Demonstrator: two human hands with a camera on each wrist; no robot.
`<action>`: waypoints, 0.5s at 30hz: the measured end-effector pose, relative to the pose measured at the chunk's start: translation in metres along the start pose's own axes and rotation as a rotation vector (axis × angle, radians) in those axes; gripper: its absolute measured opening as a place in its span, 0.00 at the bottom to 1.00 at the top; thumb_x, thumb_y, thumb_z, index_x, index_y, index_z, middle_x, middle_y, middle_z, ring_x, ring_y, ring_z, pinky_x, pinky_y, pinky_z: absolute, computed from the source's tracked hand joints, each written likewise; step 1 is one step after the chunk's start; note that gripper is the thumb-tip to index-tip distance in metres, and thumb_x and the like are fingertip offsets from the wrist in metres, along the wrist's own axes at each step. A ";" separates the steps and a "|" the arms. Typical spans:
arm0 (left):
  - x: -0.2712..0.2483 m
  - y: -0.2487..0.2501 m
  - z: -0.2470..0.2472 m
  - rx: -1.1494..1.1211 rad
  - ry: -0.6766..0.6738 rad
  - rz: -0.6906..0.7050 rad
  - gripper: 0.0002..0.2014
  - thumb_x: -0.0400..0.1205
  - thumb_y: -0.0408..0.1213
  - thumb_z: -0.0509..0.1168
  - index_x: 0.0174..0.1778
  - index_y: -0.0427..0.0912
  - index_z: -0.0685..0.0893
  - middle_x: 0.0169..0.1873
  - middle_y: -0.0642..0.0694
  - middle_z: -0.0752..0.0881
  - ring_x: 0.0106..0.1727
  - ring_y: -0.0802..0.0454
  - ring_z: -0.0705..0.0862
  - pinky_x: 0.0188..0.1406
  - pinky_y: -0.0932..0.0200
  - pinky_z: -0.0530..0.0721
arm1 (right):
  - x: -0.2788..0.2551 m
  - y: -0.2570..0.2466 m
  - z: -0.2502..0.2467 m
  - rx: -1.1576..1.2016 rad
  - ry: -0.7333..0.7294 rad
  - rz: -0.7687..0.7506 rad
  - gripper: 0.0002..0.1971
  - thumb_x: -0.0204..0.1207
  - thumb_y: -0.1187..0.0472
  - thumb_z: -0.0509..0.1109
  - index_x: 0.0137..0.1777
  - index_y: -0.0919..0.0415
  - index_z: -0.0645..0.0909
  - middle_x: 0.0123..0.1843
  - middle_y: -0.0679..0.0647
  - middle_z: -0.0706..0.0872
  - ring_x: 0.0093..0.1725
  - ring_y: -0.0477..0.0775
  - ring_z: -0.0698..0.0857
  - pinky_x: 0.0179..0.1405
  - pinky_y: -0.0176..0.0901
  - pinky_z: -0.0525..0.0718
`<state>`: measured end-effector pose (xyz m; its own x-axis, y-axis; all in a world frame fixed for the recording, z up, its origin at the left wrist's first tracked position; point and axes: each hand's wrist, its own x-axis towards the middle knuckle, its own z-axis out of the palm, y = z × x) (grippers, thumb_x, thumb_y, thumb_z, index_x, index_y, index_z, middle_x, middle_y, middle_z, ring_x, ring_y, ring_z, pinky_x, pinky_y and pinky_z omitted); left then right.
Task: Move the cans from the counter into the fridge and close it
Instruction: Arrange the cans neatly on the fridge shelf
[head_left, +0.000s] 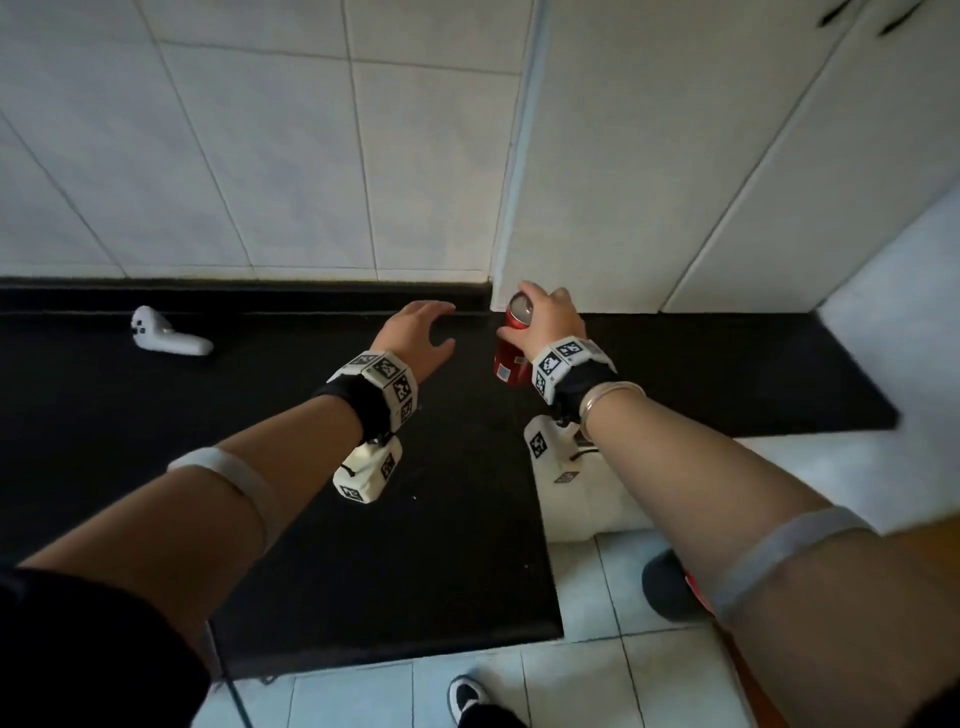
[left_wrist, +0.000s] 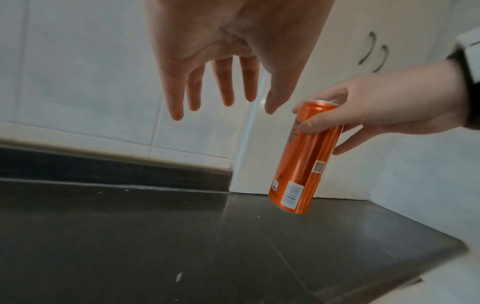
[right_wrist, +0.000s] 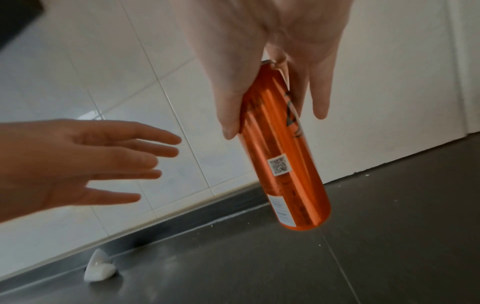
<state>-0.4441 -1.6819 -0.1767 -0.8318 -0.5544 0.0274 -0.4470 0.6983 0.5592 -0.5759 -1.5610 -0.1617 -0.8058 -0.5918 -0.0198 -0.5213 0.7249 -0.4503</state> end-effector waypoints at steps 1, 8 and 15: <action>-0.003 0.009 0.001 0.000 -0.017 0.031 0.26 0.79 0.40 0.66 0.74 0.48 0.70 0.74 0.46 0.72 0.74 0.48 0.72 0.71 0.55 0.70 | -0.014 0.002 -0.009 0.008 0.022 0.022 0.33 0.72 0.52 0.75 0.76 0.50 0.68 0.67 0.60 0.72 0.65 0.63 0.79 0.62 0.51 0.80; -0.039 0.087 0.028 0.006 -0.162 0.282 0.24 0.79 0.41 0.66 0.72 0.49 0.72 0.71 0.45 0.74 0.69 0.47 0.76 0.68 0.55 0.73 | -0.114 0.047 -0.064 0.051 0.206 0.204 0.33 0.73 0.49 0.74 0.77 0.50 0.67 0.70 0.59 0.70 0.64 0.62 0.80 0.63 0.52 0.80; -0.086 0.199 0.085 -0.003 -0.296 0.535 0.23 0.79 0.42 0.66 0.71 0.49 0.73 0.72 0.47 0.74 0.72 0.49 0.74 0.72 0.55 0.71 | -0.219 0.140 -0.129 0.029 0.319 0.453 0.32 0.73 0.42 0.70 0.75 0.47 0.67 0.71 0.55 0.69 0.63 0.62 0.81 0.60 0.52 0.82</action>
<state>-0.4899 -1.4568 -0.1379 -0.9970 0.0225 0.0740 0.0586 0.8435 0.5339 -0.5081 -1.2845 -0.1054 -0.9951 -0.0841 0.0522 -0.0988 0.8695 -0.4839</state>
